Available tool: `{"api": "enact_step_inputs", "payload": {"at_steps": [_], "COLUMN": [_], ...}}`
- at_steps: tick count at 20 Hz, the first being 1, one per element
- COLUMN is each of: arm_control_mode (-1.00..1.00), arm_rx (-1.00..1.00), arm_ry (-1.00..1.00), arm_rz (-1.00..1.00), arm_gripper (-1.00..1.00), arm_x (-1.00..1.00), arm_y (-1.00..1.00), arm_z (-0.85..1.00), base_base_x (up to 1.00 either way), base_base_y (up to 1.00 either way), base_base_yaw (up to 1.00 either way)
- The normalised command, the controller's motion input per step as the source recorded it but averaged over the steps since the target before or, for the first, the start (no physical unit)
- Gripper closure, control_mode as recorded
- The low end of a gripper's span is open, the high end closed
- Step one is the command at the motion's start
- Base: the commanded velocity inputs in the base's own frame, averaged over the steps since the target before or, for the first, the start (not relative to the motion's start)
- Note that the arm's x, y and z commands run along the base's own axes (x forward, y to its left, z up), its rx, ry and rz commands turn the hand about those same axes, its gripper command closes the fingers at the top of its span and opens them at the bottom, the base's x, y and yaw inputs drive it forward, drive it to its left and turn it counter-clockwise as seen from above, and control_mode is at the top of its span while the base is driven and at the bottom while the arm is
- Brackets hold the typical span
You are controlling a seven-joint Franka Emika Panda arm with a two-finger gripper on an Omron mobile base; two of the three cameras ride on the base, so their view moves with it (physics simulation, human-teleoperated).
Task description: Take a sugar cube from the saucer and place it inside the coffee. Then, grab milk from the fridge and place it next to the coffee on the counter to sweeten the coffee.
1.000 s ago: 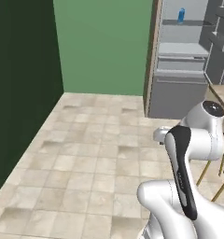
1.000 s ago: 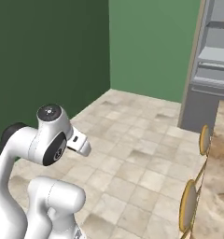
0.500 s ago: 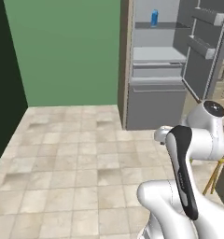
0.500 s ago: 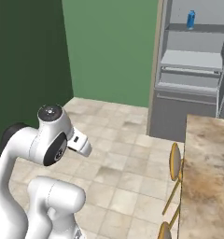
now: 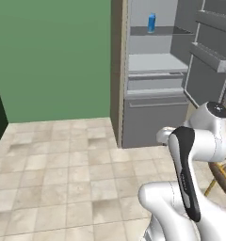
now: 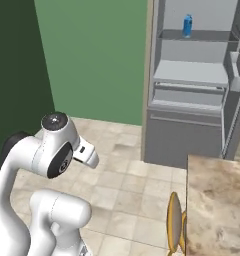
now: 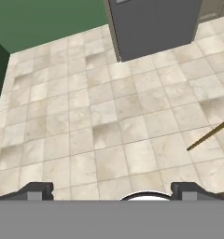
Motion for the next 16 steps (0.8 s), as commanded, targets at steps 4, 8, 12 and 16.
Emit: {"api": "enact_step_inputs", "payload": {"at_steps": [4,8,12,16], "arm_control_mode": [1.00,1.00,1.00,1.00], "arm_rx": [0.00,0.00,0.00,0.00], "arm_ry": [0.00,0.00,0.00,0.00], "arm_rz": [0.00,0.00,0.00,0.00], "arm_gripper": [-1.00,-1.00,-1.00,-1.00], "arm_x": [0.00,0.00,0.00,0.00], "arm_y": [0.00,0.00,0.00,0.00], "arm_z": [0.00,0.00,0.00,0.00], "base_base_x": [1.00,1.00,1.00,1.00], "base_base_y": [-0.35,-0.42,-0.45,-0.58], "base_base_yaw": [-0.13,-0.10,-0.10,-0.07]}}
